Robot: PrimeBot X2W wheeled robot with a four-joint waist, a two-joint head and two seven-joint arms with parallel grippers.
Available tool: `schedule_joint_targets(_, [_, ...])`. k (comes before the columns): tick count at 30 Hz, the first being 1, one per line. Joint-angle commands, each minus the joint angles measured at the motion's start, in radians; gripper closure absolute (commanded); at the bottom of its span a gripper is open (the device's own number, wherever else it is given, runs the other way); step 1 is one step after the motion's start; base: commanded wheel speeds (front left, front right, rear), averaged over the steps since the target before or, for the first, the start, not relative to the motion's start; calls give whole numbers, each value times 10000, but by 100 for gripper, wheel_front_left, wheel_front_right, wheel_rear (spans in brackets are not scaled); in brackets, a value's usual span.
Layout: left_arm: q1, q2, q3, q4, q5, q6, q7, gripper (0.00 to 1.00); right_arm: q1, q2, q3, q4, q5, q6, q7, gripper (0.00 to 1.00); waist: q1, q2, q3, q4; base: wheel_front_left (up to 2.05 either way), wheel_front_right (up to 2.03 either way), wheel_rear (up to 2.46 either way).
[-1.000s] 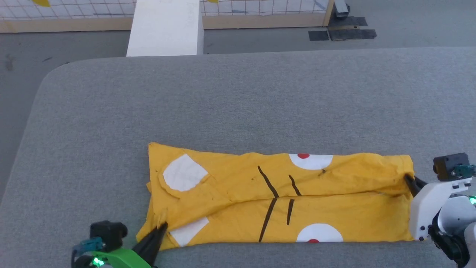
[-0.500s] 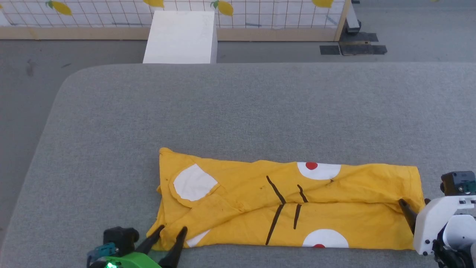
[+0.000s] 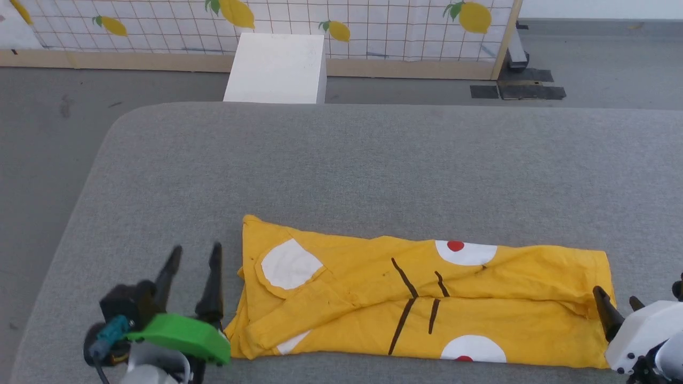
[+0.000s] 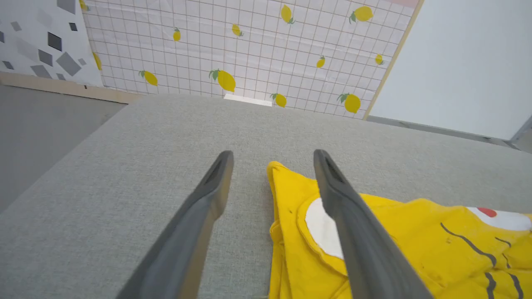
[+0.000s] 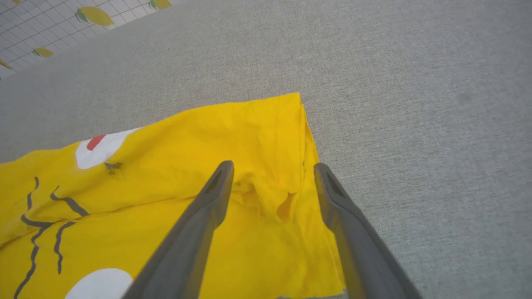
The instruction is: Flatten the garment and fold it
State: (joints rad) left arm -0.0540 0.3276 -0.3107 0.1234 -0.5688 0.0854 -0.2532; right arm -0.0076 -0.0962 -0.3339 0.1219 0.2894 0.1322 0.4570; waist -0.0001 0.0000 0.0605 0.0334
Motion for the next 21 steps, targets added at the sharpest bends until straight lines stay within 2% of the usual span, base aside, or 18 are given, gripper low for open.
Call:
schedule_joint_targets(1, [-253, -196, 310, -136, 371, 44, -80, 0, -192, 107, -156, 152, -98, -15, -98, 0, 1, 0, 7, 23, 0, 0, 0])
schedule_joint_targets(6, [-474, -841, 1254, -227, 1469, -247, -83, 0, -733, 340, -643, 941, -135, -15, -191, 0, 1, 0, 60, 74, 0, 0, 0])
schedule_joint_targets(11, [-713, -1232, 1658, 78, 2217, -755, -84, 0, -1377, 419, -1060, 1837, -183, -15, -120, 0, 1, 0, 172, 78, 0, 0, 0])
schedule_joint_targets(14, [-885, -1418, 1791, 311, 2550, -1079, -84, 0, -1706, 439, -1393, 2447, -376, -15, 192, 0, 1, 0, 232, 101, 0, 0, 0])
schedule_joint_targets(21, [-985, -1822, 2112, 655, 2998, -1469, -85, 0, -2150, 455, -1838, 3644, -909, -15, 1572, 0, 1, 0, 301, 177, 0, 0, 0])
